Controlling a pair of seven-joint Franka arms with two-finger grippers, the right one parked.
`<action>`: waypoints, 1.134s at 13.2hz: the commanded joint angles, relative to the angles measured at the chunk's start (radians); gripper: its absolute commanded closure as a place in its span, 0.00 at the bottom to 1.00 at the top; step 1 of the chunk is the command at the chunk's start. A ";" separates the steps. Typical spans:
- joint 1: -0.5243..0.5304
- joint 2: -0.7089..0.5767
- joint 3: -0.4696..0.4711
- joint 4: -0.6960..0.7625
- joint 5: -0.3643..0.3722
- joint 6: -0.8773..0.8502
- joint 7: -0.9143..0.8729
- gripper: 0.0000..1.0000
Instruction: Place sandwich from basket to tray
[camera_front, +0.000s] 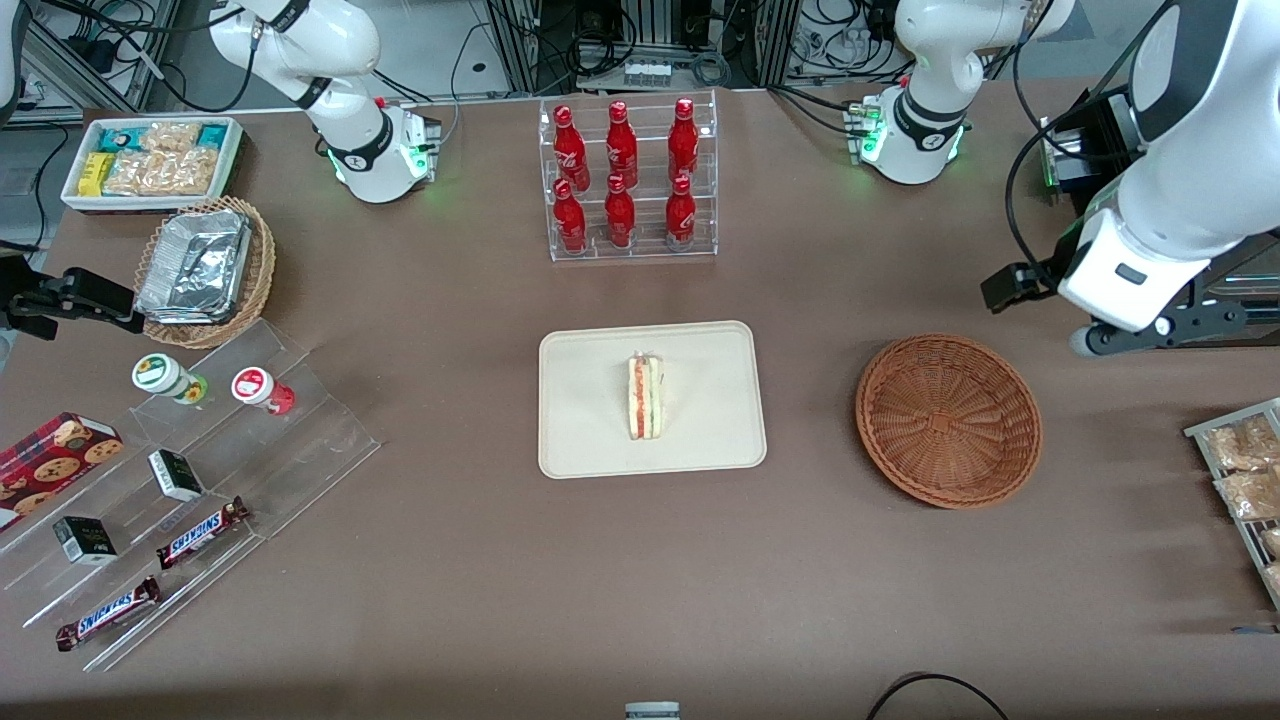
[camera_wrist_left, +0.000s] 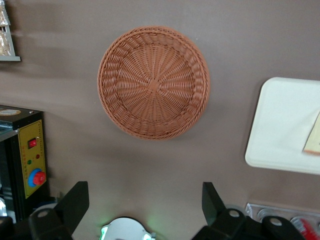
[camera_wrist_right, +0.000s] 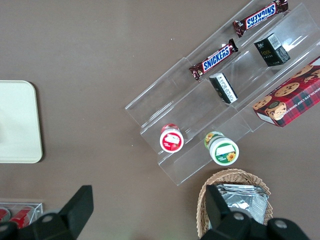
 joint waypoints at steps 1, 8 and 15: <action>-0.025 -0.113 0.106 -0.107 -0.048 0.022 0.100 0.00; -0.189 -0.154 0.264 -0.155 -0.050 0.068 0.171 0.00; -0.228 0.034 0.267 0.092 -0.040 0.031 0.166 0.00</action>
